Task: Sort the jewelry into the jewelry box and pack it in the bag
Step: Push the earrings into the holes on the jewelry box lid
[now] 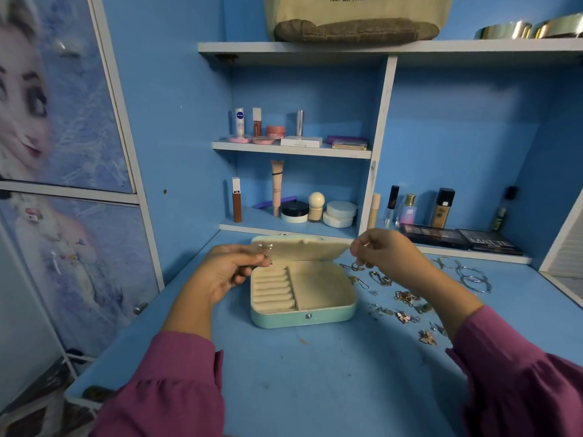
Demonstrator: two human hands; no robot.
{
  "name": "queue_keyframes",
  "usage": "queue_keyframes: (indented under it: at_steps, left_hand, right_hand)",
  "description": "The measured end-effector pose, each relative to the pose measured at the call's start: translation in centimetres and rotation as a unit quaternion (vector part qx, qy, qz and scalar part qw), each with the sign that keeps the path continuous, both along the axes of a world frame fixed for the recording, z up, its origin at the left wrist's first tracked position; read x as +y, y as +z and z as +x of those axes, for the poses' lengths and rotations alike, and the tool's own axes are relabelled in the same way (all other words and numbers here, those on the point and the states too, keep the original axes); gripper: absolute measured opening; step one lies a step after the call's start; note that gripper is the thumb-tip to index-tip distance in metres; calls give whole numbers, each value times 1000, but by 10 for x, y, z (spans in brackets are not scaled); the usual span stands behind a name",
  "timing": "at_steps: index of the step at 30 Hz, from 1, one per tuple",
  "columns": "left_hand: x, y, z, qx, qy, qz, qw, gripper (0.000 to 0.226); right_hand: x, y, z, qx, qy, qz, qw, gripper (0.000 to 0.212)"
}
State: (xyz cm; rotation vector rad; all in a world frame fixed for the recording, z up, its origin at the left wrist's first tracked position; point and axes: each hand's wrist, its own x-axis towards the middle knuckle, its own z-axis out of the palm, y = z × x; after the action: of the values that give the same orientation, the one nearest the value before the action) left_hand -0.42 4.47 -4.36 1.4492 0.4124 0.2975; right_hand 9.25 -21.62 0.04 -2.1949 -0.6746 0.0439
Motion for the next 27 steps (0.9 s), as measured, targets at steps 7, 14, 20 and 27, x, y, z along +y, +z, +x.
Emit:
queue_keyframes:
  at_steps: [7,14,20,27]
  left_hand:
    - [-6,-7,14,-23,82,77,993,13]
    - [-10,-10,16,-25,87,113,989,6]
    - [-11,-11,17,-11,81,137,987,9]
    - [-11,-11,16,-14,84,142,986,3]
  right_hand:
    - [1,-21,-6,40,7,-69,997,15]
    - [-3,-21,-5,56,20,-92,994,14]
    - [-8,-23,-1,58,50,-79,994,11]
    - [-43,-4,9,28,59,-222,973,5]
